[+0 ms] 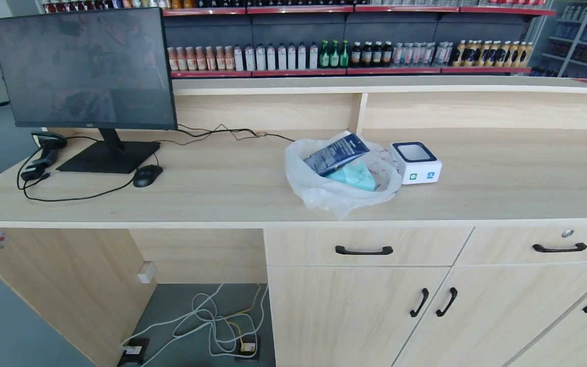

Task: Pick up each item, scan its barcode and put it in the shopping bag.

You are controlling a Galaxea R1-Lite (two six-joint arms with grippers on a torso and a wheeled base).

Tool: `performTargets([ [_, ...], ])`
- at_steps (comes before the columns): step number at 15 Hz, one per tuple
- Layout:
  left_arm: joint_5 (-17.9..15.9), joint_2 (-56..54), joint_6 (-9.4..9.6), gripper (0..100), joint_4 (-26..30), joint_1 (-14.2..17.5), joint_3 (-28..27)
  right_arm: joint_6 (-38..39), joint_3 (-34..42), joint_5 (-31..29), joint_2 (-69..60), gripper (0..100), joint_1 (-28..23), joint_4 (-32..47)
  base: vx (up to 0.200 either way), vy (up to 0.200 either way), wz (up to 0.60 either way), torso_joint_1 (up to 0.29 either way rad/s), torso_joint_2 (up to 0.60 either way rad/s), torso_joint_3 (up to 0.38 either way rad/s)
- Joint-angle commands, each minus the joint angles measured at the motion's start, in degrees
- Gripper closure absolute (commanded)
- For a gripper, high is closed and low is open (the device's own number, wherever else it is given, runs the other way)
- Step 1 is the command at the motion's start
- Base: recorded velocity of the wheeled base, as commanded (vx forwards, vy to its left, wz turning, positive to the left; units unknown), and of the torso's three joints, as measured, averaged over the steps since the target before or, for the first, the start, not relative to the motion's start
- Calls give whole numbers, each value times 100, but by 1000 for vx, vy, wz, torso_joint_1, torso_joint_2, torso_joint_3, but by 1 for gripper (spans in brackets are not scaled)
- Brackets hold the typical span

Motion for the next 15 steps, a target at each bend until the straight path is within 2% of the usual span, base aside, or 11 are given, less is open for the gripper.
performTargets([
  [1,0,6,3,100,-4,0,0,5,-6,3,7,0,-1,1,0,0,0,0,0,0],
  [5,0,6,12,100,5,0,0,-12,2,3,7,0,-1,1,0,0,0,0,0,0],
  [15,0,6,12,100,14,0,0,-4,2,3,7,0,-1,1,0,-200,0,4,5,0],
])
